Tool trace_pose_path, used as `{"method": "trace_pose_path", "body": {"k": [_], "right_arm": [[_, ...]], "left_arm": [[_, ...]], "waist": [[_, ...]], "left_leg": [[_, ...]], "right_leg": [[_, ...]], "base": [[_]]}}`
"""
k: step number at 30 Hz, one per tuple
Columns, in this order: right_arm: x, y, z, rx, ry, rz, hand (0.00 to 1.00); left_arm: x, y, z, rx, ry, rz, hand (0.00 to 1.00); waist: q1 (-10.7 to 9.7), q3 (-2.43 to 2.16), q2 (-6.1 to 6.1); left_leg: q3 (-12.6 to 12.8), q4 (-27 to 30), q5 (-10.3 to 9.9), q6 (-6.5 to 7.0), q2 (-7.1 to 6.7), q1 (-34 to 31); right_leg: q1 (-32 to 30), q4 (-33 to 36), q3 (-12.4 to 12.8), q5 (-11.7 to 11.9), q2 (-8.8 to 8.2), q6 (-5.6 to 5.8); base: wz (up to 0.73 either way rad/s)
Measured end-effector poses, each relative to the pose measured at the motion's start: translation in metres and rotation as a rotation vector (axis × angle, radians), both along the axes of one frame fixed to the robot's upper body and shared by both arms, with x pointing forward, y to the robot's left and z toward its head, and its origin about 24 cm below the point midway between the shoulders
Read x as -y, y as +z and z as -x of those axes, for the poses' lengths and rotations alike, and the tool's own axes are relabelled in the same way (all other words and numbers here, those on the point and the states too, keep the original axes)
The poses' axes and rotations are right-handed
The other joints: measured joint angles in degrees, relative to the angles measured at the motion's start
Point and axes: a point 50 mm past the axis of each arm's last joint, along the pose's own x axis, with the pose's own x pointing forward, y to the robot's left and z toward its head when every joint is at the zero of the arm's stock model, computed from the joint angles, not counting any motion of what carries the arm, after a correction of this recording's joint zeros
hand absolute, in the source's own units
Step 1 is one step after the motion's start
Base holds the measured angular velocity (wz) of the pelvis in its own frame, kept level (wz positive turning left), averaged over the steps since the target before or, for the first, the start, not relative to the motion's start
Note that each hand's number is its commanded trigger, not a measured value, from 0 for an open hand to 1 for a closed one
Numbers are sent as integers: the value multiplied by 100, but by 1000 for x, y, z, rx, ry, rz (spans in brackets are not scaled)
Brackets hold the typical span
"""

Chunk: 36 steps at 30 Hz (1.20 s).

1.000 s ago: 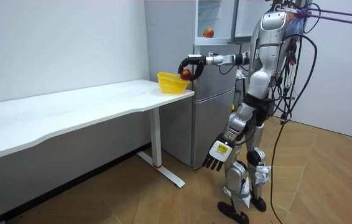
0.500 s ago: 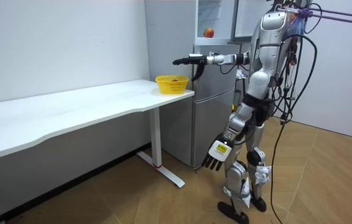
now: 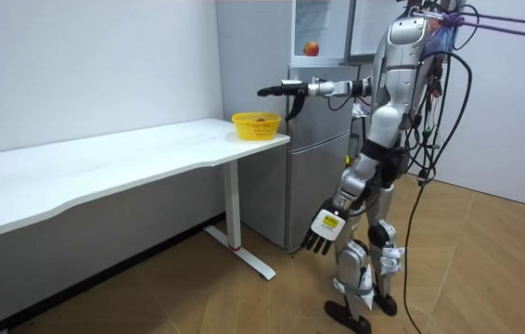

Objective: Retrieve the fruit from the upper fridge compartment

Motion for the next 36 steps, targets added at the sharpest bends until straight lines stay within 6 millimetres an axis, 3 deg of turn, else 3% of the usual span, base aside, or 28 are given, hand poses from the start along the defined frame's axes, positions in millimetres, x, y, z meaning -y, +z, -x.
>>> {"method": "trace_pose_path", "body": {"k": [6, 16, 19, 20, 23, 29, 36], "right_arm": [[2, 14, -1, 40, -3, -54, 0], [-7, 51, 9, 139, 88, -268, 0], [-6, 65, 15, 197, 95, -345, 0], [-4, 70, 15, 217, 89, -378, 0], [5, 83, 15, 277, 59, -451, 0], [28, 109, 23, 399, -4, -671, 0], [48, 127, 35, 554, -73, -769, 0]], "left_arm": [[0, 0, 0, 2, 11, 3, 0], [-1, 0, 2, -3, 4, -12, 0], [1, -1, 5, -12, 8, -4, 0], [3, -2, 6, -18, 14, 2, 0], [6, -4, 13, -35, 23, 12, 0], [6, -5, 18, -41, 45, 14, 0], [4, -5, 25, -49, 53, 8, 0]], "waist": [[-24, 3, 6], [-306, 17, 87], [-371, -18, 165], [-414, -55, 181], [-462, -89, 253], [-706, -84, 279], [-914, -81, 289]], "left_leg": [[-7, 37, 0, 0, -4, 10], [151, -10, -2, 3, 27, 80], [175, -22, -2, 3, 27, 114], [218, -44, 1, 6, 28, 141], [293, -98, 9, 15, 33, 210], [310, -90, 13, 14, 41, 209], [401, -115, 14, 12, 51, 317]], "right_leg": [[29, -1, 4, 0, -2, 0], [45, -2, 134, 0, 7, 0], [51, 1, 202, 2, 8, 3], [54, 0, 252, 2, 7, 4], [82, 1, 323, 8, 7, 13], [70, 9, 340, 9, 5, 14], [77, 9, 461, 9, 17, 15]], "base": [[1], [-4], [-9], [-11], [-14], [-1], [-7]]}}
